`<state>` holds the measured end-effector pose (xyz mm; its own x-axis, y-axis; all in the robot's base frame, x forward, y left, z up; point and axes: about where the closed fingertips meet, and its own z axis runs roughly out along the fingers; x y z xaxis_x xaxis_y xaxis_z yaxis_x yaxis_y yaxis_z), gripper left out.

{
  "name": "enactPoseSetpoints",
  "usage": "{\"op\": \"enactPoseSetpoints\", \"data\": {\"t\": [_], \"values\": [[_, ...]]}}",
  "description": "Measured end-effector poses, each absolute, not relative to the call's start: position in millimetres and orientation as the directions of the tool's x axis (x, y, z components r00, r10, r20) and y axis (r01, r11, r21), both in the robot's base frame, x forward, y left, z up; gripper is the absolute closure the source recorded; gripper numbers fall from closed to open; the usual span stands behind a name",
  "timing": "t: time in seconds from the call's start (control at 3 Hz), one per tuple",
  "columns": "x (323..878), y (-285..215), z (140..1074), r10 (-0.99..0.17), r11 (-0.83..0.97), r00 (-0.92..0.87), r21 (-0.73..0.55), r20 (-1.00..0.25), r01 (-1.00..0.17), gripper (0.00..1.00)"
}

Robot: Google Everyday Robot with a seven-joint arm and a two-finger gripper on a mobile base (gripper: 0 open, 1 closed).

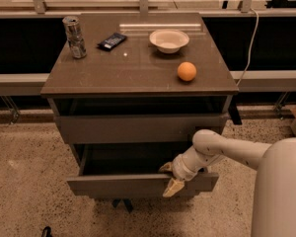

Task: Open middle drawer

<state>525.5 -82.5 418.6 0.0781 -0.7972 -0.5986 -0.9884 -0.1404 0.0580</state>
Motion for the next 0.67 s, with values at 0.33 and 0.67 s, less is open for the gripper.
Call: {"op": "enactPoseSetpoints", "data": {"t": [0.33,0.67], "values": [[515.2,-78.3,426.0,-0.783,-0.188,0.100,0.080,-0.614,-0.979,0.64],[503.0,-78.3,435.4,-0.770,-0.220,0.114,0.094,-0.627,-0.971,0.87]]}}
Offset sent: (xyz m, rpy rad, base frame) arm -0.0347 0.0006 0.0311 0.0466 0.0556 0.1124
